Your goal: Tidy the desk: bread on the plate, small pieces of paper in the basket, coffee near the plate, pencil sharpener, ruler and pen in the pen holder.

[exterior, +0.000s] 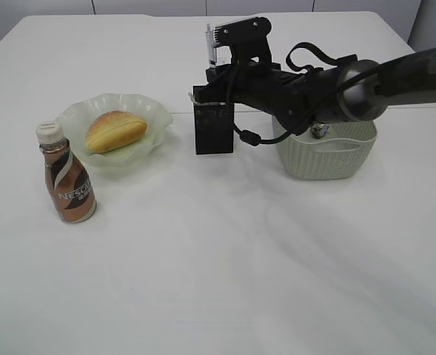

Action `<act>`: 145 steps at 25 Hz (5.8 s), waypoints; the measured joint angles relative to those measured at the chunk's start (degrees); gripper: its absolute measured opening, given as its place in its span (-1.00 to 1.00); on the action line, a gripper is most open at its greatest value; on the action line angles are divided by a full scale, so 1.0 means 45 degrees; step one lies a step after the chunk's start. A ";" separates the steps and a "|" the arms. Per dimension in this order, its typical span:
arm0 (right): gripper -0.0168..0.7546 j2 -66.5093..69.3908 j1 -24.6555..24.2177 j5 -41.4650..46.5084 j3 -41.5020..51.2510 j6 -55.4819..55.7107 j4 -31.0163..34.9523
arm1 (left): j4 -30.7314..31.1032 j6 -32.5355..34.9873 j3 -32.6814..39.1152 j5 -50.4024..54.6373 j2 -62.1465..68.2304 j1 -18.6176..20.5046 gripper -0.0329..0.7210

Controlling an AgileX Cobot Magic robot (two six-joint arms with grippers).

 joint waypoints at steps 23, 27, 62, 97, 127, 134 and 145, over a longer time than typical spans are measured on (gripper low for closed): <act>-0.05 -0.0769 -0.0029 0.1780 -0.0103 -0.0174 0.0028 | 0.0026 0.0000 0.0000 0.0000 0.0000 0.0000 -0.07; -0.05 -0.2130 -0.0029 0.4305 -0.0103 0.0177 0.0048 | 0.0217 -0.0027 0.0000 0.0000 0.0000 0.0000 -0.05; -0.05 -1.6452 -0.0029 2.0035 -0.0137 0.0327 0.0117 | -0.0011 0.0996 -0.2250 0.0231 -0.3995 0.0000 0.20; -0.05 -2.9417 -0.0070 1.9195 1.2913 -0.2334 0.4155 | -0.1405 0.4648 0.6709 -0.0136 -1.4029 0.0000 0.17; -0.05 -2.9417 -0.2078 1.8470 1.4818 -0.1134 0.1418 | -0.1862 0.5105 0.7656 -0.0638 -1.4029 0.1437 0.17; -0.05 -2.9417 -0.5924 1.8470 1.4818 -0.1134 0.1400 | -0.1937 0.5105 0.7656 -0.0689 -1.4029 0.2787 0.17; -0.05 -2.9417 -0.3960 1.8470 1.4818 -0.1134 0.1333 | -0.1988 0.5105 0.7656 -0.0689 -1.4029 0.2377 0.12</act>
